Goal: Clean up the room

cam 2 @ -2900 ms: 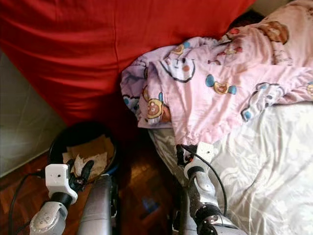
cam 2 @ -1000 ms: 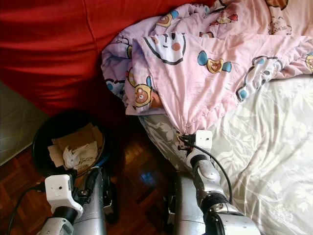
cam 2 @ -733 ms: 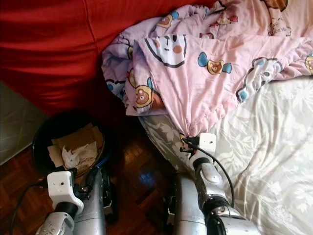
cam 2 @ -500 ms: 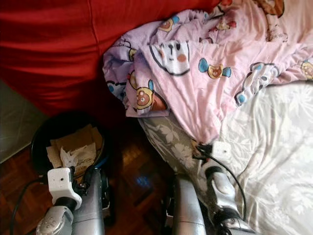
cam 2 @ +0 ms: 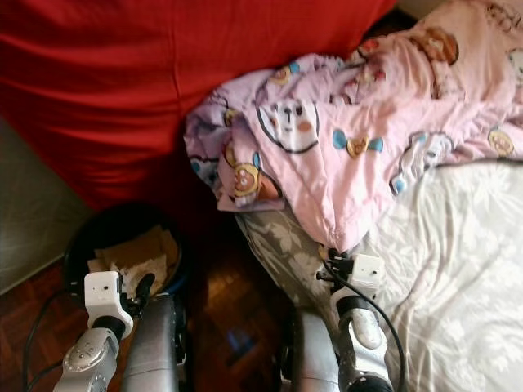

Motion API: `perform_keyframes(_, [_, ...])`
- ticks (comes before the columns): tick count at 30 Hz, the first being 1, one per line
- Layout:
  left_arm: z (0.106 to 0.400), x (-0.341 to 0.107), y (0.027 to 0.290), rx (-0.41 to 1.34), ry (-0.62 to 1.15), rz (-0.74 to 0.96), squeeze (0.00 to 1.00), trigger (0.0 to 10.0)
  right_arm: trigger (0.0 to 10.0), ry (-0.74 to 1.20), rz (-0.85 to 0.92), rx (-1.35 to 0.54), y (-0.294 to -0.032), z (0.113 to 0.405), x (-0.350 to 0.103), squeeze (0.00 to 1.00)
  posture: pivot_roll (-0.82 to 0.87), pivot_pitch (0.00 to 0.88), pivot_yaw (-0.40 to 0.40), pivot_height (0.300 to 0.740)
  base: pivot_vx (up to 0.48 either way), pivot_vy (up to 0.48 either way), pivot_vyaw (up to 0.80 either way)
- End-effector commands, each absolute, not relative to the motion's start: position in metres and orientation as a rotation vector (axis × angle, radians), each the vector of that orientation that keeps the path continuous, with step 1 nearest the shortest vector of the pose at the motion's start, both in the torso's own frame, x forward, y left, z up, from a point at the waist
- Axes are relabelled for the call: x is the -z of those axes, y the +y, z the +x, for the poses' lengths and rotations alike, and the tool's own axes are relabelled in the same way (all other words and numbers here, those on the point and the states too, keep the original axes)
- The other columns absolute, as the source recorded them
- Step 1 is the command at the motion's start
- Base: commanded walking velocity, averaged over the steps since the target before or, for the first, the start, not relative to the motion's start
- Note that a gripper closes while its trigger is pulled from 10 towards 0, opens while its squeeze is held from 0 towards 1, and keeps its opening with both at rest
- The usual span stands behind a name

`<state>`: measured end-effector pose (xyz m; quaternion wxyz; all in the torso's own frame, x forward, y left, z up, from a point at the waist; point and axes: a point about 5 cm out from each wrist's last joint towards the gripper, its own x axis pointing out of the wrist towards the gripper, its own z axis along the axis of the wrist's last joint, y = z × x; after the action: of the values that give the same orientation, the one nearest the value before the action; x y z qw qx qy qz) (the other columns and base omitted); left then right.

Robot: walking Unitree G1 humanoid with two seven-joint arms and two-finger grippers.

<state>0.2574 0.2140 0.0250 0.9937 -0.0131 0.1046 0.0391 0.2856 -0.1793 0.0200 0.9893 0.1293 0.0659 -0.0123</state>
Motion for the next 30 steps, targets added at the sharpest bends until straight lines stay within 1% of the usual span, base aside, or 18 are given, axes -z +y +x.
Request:
perform_keyframes(1, [0.248,-0.013,0.219,-0.096,0.259,-0.030,0.00,10.0,10.0,0.154,0.270,0.049,-0.182,0.277,-0.012,0.00,0.11,0.133,-0.041,0.644,0.000,0.000,0.00])
perform_keyframes(3, [0.248,-0.007,0.221,-0.100,0.280,-0.030,0.00,10.0,10.0,0.158,0.276,0.055,-0.181,0.276,-0.012,0.00,0.11,0.116,-0.038,0.659,0.000,0.000,0.00])
perform_keyframes(7, [0.247,-0.001,0.222,-0.103,0.301,-0.035,0.00,10.0,10.0,0.156,0.280,0.057,-0.180,0.277,-0.013,0.00,0.12,0.109,-0.040,0.679,0.000,0.000,0.00])
perform_keyframes(12, [0.241,0.009,0.225,-0.118,0.342,-0.039,0.00,10.0,10.0,0.153,0.281,0.083,-0.186,0.280,-0.015,0.00,0.13,0.134,-0.048,0.714,0.000,0.000,0.00])
perform_keyframes(13, [0.241,0.009,0.225,-0.118,0.342,-0.039,0.00,10.0,10.0,0.153,0.281,0.083,-0.186,0.280,-0.015,0.00,0.13,0.134,-0.048,0.714,0.000,0.000,0.00])
perform_keyframes(17, [0.234,0.016,0.231,-0.139,0.370,-0.037,0.00,10.0,10.0,0.155,0.279,0.091,-0.188,0.281,-0.016,0.00,0.14,0.145,-0.052,0.739,0.000,0.000,0.00])
perform_keyframes(22, [0.226,0.026,0.233,-0.155,0.414,-0.034,0.00,10.0,10.0,0.160,0.277,0.087,-0.187,0.282,-0.016,0.00,0.14,0.150,-0.055,0.740,0.000,0.000,0.00])
perform_keyframes(30, [0.218,0.037,0.230,-0.138,0.479,-0.043,0.00,10.0,10.0,0.176,0.282,0.094,-0.186,0.280,-0.013,0.00,0.13,0.160,-0.054,0.740,0.000,0.000,0.00])
